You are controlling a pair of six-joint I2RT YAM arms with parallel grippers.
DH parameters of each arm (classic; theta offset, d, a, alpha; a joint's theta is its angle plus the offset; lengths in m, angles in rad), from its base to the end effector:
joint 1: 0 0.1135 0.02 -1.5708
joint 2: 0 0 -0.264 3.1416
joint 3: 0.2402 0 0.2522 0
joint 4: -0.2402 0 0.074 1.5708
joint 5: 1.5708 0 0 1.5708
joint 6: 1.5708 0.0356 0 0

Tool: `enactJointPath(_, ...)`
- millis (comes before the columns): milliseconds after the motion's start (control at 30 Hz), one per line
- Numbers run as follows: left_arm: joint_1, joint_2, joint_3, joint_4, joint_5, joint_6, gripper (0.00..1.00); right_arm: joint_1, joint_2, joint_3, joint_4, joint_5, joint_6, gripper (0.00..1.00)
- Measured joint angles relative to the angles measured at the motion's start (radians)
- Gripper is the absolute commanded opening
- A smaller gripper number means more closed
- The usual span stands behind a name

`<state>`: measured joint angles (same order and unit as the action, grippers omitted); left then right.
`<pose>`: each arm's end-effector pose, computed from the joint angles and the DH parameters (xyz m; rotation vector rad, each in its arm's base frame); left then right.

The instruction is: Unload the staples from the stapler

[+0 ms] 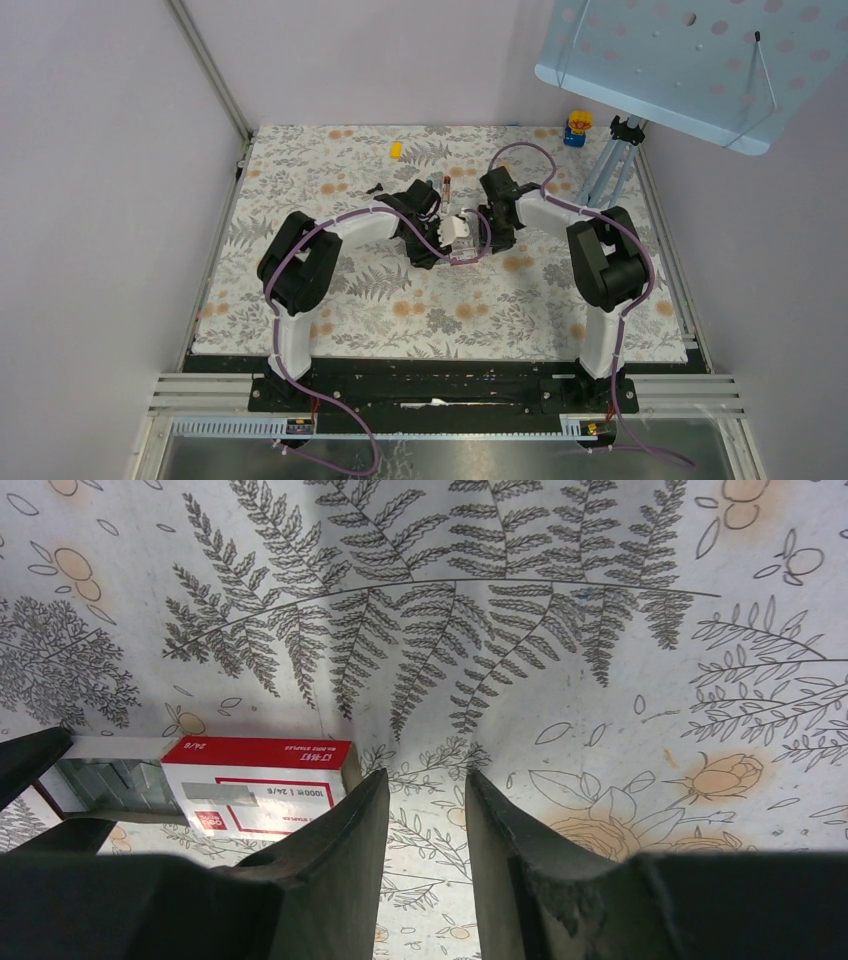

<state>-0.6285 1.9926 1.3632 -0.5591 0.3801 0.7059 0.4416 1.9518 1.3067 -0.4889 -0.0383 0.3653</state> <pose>0.3169 -0.2467 0.1593 1.7525 2.0621 -0.4996 0.3577 0.1706 0.1599 -0.1161 2.7379 0.2870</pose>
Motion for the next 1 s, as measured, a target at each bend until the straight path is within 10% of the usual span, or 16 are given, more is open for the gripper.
enactJointPath(1000,0.000,-0.024,-0.046,0.051,0.033,0.006,0.30,0.045,0.014,0.024,-0.033,0.013,-0.006,0.41)
